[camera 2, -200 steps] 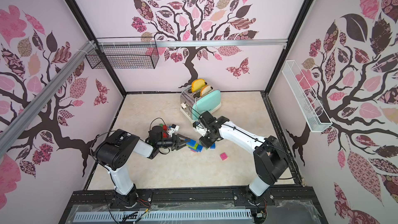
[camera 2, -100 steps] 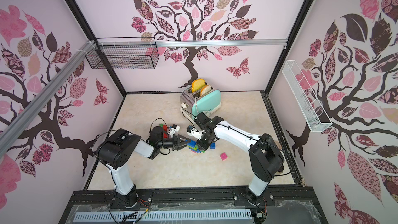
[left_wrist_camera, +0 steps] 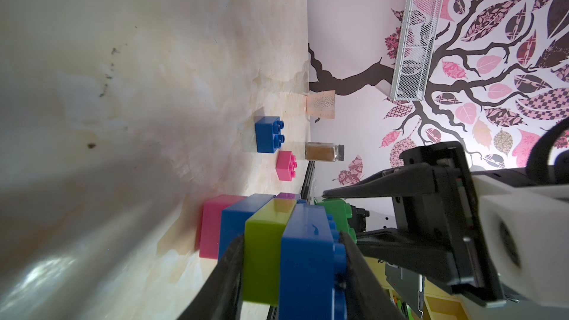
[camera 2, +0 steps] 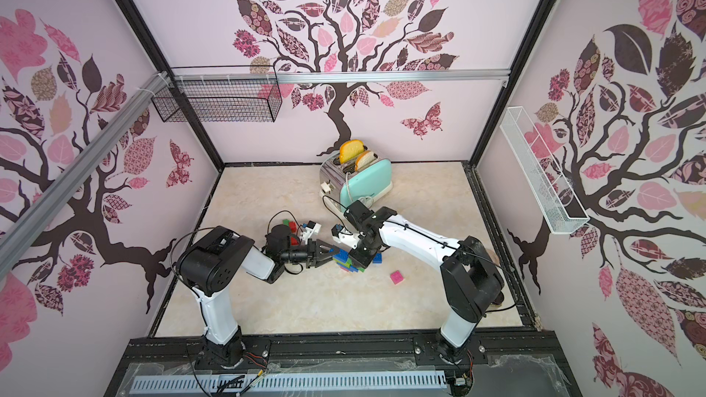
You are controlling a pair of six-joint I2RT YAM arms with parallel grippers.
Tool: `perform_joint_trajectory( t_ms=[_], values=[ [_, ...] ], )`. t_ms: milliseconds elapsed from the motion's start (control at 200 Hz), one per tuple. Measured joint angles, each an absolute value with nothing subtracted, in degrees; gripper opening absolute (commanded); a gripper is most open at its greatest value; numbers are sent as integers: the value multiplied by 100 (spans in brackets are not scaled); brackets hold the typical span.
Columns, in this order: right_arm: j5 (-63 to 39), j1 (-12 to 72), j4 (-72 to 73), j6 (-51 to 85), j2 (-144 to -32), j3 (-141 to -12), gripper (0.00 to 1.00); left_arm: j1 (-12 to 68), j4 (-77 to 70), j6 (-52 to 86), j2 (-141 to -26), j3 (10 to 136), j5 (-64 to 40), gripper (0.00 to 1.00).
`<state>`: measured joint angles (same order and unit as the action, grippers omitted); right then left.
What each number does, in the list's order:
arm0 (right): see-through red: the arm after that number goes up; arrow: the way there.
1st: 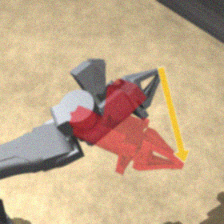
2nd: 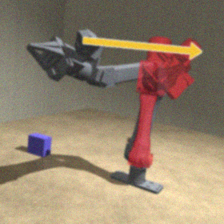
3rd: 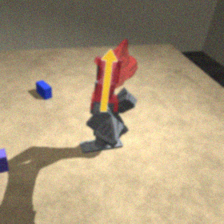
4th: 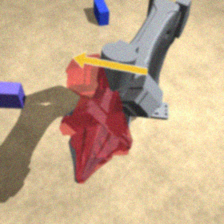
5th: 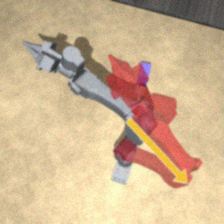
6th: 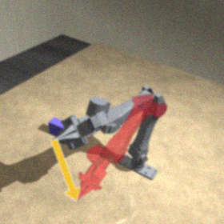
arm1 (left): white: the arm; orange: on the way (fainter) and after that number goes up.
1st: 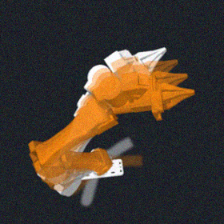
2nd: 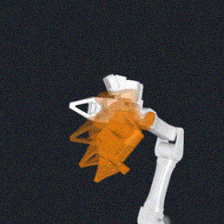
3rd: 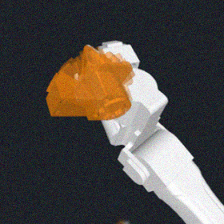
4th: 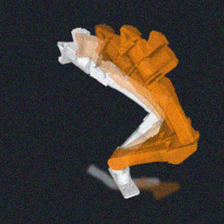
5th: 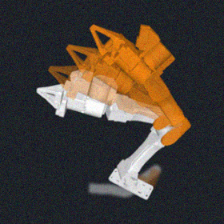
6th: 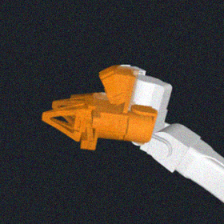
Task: Assemble a heart with lego
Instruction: Assemble the lego brick with the lego brick.
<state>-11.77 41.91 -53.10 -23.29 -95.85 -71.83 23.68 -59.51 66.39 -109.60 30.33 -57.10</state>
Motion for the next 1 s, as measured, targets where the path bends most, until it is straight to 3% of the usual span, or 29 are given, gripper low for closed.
perform_joint_trajectory(
  t_ms=[1000],
  values=[
    [-773, 4414, -5100, -2329, -9806, -7240, 23, 2366, -5957, 6632, -10960, 3030, -5710, 37]
  ],
)
